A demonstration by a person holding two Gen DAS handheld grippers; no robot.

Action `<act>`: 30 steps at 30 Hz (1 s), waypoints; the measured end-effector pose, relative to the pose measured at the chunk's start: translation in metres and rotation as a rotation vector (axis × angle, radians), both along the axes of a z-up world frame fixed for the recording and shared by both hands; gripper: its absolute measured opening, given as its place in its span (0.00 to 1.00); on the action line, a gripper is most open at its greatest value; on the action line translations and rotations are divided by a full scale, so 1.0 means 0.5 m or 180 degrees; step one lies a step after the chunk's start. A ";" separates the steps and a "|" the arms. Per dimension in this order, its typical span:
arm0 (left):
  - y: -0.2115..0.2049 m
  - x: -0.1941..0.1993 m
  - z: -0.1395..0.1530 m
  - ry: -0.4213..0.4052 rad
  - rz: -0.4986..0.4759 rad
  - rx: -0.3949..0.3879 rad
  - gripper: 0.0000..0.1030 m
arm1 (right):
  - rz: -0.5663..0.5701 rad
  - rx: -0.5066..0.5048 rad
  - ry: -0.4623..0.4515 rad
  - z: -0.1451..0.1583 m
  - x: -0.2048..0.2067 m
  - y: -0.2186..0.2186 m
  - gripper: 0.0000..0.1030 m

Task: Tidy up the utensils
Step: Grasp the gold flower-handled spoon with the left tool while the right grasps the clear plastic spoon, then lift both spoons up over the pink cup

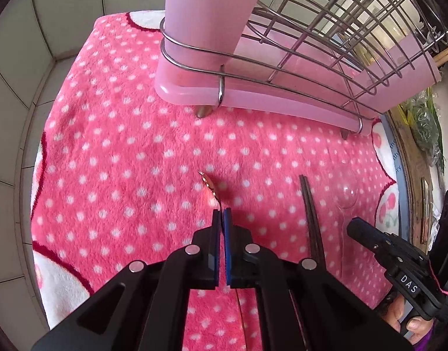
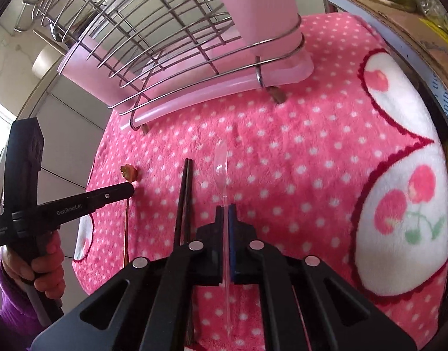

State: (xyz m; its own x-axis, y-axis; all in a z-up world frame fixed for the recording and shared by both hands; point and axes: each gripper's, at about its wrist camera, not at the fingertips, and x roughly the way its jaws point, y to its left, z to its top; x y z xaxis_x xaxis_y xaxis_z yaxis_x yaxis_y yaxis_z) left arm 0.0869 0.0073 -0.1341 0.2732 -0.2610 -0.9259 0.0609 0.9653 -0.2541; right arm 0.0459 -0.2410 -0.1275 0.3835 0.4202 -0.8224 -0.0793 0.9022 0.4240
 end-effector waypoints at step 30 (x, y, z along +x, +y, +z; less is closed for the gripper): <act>0.013 0.041 -0.026 0.0258 0.0072 -0.0267 0.03 | 0.0248 0.0056 0.0250 -0.041 0.138 0.054 0.14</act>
State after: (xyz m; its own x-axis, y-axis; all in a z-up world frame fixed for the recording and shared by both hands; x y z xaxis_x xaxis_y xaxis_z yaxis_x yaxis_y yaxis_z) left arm 0.1075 0.0138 -0.1468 0.2050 -0.3329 -0.9204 0.0152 0.9413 -0.3371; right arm 0.1148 -0.2139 -0.1483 0.2837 0.4608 -0.8409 -0.1148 0.8870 0.4473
